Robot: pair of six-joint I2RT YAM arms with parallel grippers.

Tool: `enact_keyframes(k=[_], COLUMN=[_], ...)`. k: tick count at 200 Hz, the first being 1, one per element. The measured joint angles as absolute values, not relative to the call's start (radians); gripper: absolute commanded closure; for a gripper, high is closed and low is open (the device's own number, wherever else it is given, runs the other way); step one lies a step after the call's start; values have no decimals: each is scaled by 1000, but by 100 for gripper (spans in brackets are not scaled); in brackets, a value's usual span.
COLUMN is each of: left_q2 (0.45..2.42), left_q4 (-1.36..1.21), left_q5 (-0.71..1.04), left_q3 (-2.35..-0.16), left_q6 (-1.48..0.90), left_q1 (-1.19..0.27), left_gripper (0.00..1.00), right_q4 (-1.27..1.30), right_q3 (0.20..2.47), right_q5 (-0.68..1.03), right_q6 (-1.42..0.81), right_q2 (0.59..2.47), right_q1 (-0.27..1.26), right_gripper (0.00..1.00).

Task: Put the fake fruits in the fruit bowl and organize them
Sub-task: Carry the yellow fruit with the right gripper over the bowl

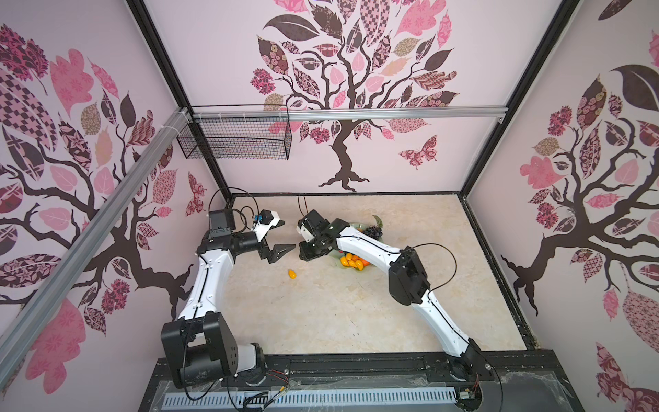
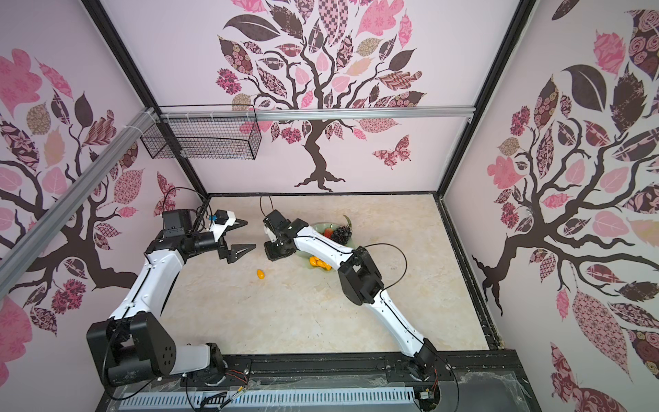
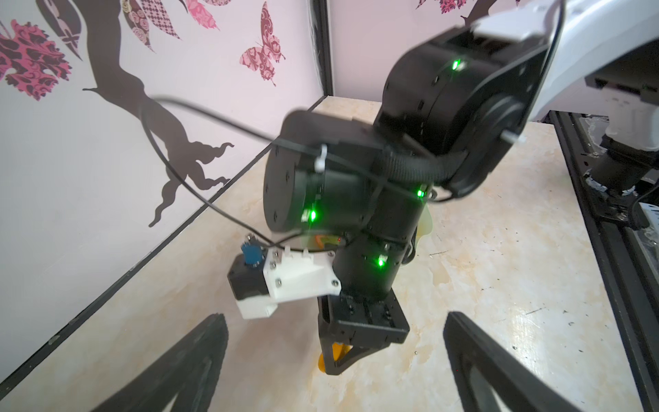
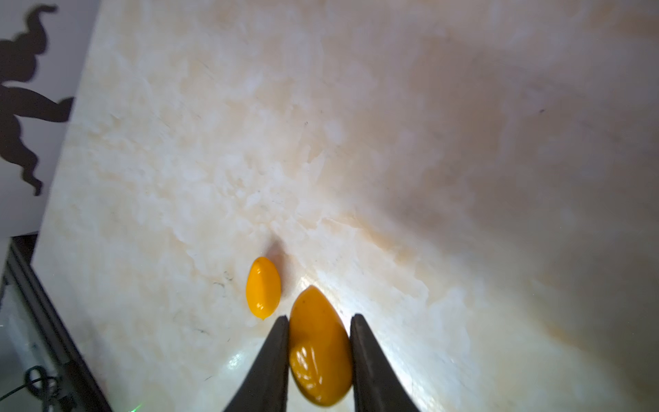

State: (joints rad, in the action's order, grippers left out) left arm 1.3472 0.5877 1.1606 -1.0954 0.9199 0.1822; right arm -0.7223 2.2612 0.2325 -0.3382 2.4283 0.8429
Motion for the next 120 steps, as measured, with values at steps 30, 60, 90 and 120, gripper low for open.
enact_keyframes(k=[30, 60, 90, 120], left_q2=[1347, 1349, 1363, 1381], left_q4=[588, 588, 590, 601], left_q5=[1152, 1129, 1095, 1060], left_q3=[-1095, -1095, -1095, -1095], left_q6=[924, 928, 935, 942], left_q1=[120, 47, -56, -183], left_gripper=[1, 1, 1, 1], right_q4=[-655, -596, -547, -508], right_q3=[2060, 1867, 1652, 1465], right_q5=[231, 216, 202, 194], right_q6=[-348, -360, -368, -382], right_q2=[2219, 2071, 1969, 1890], right_q1=[814, 780, 735, 682], right_gripper=[70, 70, 70, 70])
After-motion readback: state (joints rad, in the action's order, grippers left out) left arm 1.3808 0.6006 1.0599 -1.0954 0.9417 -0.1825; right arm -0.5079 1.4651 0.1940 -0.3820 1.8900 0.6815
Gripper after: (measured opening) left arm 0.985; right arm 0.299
